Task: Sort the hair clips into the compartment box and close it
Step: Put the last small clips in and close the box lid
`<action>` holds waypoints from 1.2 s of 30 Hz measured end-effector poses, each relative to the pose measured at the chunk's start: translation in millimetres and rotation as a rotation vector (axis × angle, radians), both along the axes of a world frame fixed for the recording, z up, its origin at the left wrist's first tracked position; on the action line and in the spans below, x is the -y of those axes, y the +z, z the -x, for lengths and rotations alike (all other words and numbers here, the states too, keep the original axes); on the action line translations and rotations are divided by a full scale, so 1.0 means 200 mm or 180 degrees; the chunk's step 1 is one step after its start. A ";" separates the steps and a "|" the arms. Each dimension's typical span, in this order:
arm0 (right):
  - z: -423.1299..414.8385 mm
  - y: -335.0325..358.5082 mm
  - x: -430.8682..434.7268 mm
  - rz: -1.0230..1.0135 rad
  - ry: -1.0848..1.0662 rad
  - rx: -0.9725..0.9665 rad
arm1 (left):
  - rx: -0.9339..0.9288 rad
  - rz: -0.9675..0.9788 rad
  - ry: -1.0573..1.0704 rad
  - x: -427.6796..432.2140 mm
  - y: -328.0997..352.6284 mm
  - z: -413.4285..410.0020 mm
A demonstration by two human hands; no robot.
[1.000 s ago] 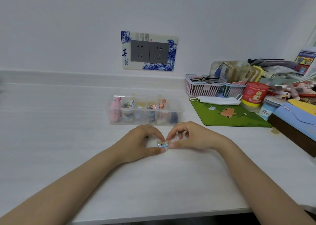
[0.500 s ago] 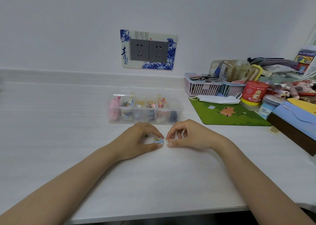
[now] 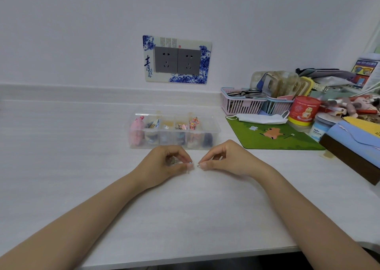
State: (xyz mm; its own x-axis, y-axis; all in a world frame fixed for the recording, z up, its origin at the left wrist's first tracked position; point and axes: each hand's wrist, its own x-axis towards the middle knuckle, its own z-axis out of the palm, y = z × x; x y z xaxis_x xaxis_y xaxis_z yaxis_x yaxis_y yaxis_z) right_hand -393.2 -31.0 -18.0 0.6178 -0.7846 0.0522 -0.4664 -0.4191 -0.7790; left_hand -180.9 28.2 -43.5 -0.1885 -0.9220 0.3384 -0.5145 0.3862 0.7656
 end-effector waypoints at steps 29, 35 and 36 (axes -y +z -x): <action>-0.02 0.21 0.23 0.1174 -0.1135 0.0980 | 0.0645 0.0108 0.0144 0.03 -0.04 -0.02; -0.05 0.13 0.35 0.0916 -0.1081 0.0759 | 0.0734 0.0079 0.0114 0.03 -0.04 -0.03; -0.05 0.13 0.35 0.0968 -0.1119 0.0796 | 0.0728 0.0075 0.0095 0.03 -0.03 -0.03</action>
State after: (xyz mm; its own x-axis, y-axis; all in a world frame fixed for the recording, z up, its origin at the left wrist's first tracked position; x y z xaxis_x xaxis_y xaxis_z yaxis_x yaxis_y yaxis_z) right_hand -382.6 -100.7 7.2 0.2594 -0.8687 0.4220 -0.4349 -0.4952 -0.7521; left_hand -174.5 22.4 -49.4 -0.2355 -0.9206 0.3115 -0.6850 0.3846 0.6188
